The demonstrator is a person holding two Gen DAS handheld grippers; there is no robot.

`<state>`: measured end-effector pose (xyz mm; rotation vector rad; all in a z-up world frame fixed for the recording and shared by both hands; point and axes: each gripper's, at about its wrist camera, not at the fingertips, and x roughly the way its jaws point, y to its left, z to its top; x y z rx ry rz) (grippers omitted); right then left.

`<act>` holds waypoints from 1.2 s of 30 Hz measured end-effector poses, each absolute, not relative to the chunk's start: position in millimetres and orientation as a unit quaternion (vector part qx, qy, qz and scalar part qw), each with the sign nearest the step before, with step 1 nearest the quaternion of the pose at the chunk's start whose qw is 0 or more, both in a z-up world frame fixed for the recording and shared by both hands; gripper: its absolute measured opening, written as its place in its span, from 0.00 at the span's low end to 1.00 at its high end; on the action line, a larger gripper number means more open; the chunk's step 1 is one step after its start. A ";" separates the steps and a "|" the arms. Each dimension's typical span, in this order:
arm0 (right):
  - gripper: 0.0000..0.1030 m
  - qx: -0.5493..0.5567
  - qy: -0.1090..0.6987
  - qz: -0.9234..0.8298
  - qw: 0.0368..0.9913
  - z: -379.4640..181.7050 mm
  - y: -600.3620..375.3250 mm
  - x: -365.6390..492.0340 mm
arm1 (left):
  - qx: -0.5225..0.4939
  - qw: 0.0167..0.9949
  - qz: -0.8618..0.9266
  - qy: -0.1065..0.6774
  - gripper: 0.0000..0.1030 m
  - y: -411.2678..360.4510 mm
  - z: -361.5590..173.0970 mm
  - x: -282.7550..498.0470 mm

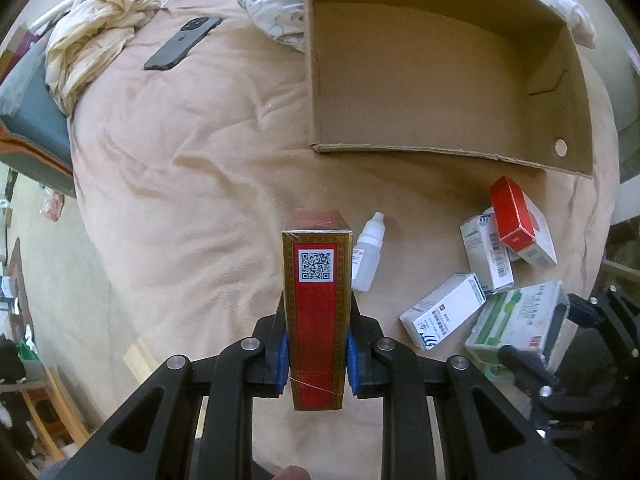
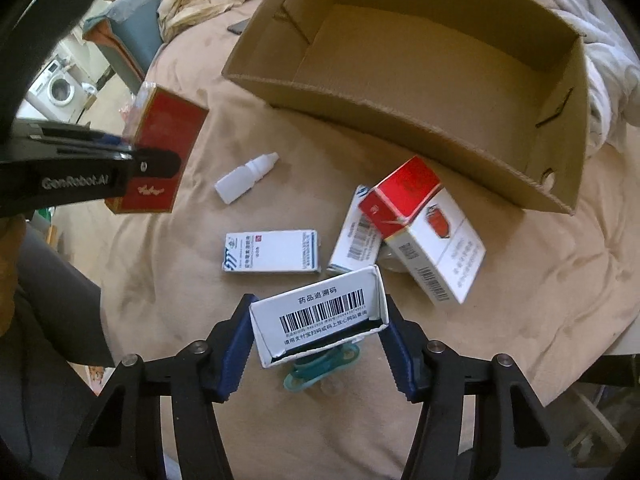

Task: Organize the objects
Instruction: 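Place the red-gold box in the cardboard box while the right gripper places a medicine box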

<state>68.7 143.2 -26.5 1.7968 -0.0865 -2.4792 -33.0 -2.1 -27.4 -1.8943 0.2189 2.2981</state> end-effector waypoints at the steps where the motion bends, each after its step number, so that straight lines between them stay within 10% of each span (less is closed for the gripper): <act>1: 0.61 0.583 -0.036 -0.811 0.040 -24.5 145.8 69.4 | -0.632 0.075 0.768 0.071 0.19 -2.6 -27.2 -33.3; 36: 0.61 0.475 -0.133 -0.870 -0.014 62.0 229.8 35.8 | -0.560 0.104 0.818 0.082 0.19 52.5 64.4 -62.6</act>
